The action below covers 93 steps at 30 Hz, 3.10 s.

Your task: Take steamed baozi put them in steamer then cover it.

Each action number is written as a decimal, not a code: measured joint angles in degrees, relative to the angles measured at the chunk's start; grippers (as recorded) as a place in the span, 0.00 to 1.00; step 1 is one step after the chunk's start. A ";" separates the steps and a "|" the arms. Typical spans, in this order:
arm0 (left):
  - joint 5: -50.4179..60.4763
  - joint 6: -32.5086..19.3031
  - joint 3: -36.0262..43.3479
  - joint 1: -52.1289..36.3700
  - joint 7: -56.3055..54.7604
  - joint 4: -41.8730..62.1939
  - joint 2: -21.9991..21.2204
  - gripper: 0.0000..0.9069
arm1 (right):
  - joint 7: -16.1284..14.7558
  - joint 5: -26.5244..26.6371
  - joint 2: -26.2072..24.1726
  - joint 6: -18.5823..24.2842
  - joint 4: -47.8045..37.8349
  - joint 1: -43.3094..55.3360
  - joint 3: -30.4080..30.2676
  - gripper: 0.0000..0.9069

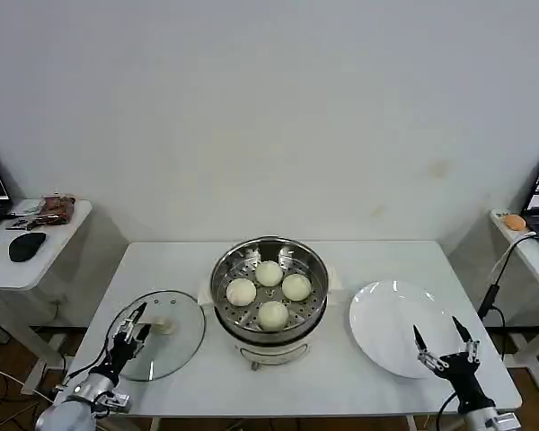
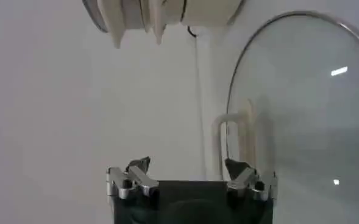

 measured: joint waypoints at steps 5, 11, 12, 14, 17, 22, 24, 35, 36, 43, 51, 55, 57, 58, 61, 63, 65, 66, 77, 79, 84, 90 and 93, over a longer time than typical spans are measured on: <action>0.01 0.12 0.72 -1.00 -0.01 0.75 -0.24 0.70 | 0.01 -0.36 0.14 0.35 -0.34 -0.23 0.01 1.00; 0.03 0.24 1.68 -2.07 0.15 1.61 -0.45 0.59 | 0.02 -0.64 0.42 0.72 -0.61 -0.58 -0.06 1.00; 0.03 0.26 1.83 -2.27 0.23 1.83 -0.50 0.57 | 0.02 -0.67 0.44 0.80 -0.61 -0.63 -0.08 1.00; 0.05 0.27 2.01 -2.51 0.28 2.19 -0.63 0.50 | 0.03 -0.66 0.45 0.82 -0.60 -0.71 -0.08 1.00; 0.05 0.26 2.13 -2.73 0.33 2.60 -0.76 0.41 | 0.04 -0.63 0.47 0.82 -0.44 -0.74 -0.05 1.00; 0.04 0.17 2.11 -3.04 0.28 3.30 -0.94 0.30 | 0.05 -0.64 0.54 0.85 -0.14 -0.87 -0.02 1.00; 0.02 0.14 2.11 -3.09 0.23 3.49 -1.06 0.24 | 0.06 -0.68 0.55 0.96 -0.12 -0.98 0.01 1.00; -0.05 -0.16 2.54 -3.36 -0.35 4.51 -1.92 0.07 | 0.16 -0.50 0.26 1.54 0.27 -1.79 0.96 1.00; -0.05 -0.20 2.55 -3.36 -0.47 4.55 -2.06 0.04 | 0.16 -0.47 0.20 1.59 0.30 -1.89 1.03 1.00; -0.50 -0.21 1.89 -2.77 -1.48 3.89 -2.70 0.00 | 0.16 -0.32 -0.17 1.70 0.81 -2.14 1.42 1.00; -2.00 0.24 0.12 -1.70 -1.80 1.43 -2.31 0.00 | 0.13 -0.32 -0.09 1.54 1.52 -2.33 1.32 1.00; -2.96 0.79 -0.90 -1.67 -1.43 -0.34 -1.71 0.00 | 0.11 -0.30 -0.10 1.54 1.93 -2.57 1.37 1.00; -3.44 1.10 -1.30 -1.74 -1.14 -1.20 -1.35 0.00 | 0.09 -0.29 -0.17 1.55 2.09 -2.78 1.45 1.00; -3.73 1.28 -1.54 -1.78 -0.95 -1.70 -1.12 0.00 | 0.09 -0.29 -0.20 1.55 2.16 -2.87 1.50 1.00; -4.51 1.87 -2.08 -1.88 -0.39 -3.13 -0.46 0.00 | 0.05 -0.20 -0.28 1.55 2.57 -2.99 1.61 1.00; -5.03 2.35 -2.33 -2.05 0.15 -4.07 0.08 0.00 | 0.05 -0.18 -0.31 1.53 2.84 -3.03 1.62 1.00; -5.45 2.77 -2.64 -2.30 0.71 -5.06 0.65 0.00 | 0.04 -0.12 -0.32 1.46 3.09 -3.06 1.63 1.00; -5.75 3.05 -2.76 -2.49 1.11 -5.62 1.02 0.00 | 0.04 -0.10 -0.32 1.45 3.19 -3.12 1.65 1.00; -8.67 6.36 -2.98 -3.63 5.78 -10.28 5.46 0.00 | -0.04 -0.08 -0.42 1.60 4.17 -4.05 2.23 1.00; -9.17 7.34 -2.80 -3.88 6.75 -11.24 6.27 0.00 | -0.04 -0.08 -0.41 1.60 4.40 -4.20 2.27 1.00; -10.23 9.37 -2.38 -4.69 8.57 -13.33 7.60 0.00 | -0.06 -0.16 -0.41 1.60 4.77 -4.58 2.37 1.00; -11.55 12.47 -1.47 -5.09 10.93 -16.43 9.07 0.00 | -0.08 -0.23 -0.49 1.62 5.07 -4.73 2.58 1.00; -11.76 14.25 -0.75 -5.44 12.07 -18.26 9.46 0.00 | -0.13 -0.31 -0.47 1.63 5.13 -4.84 2.60 1.00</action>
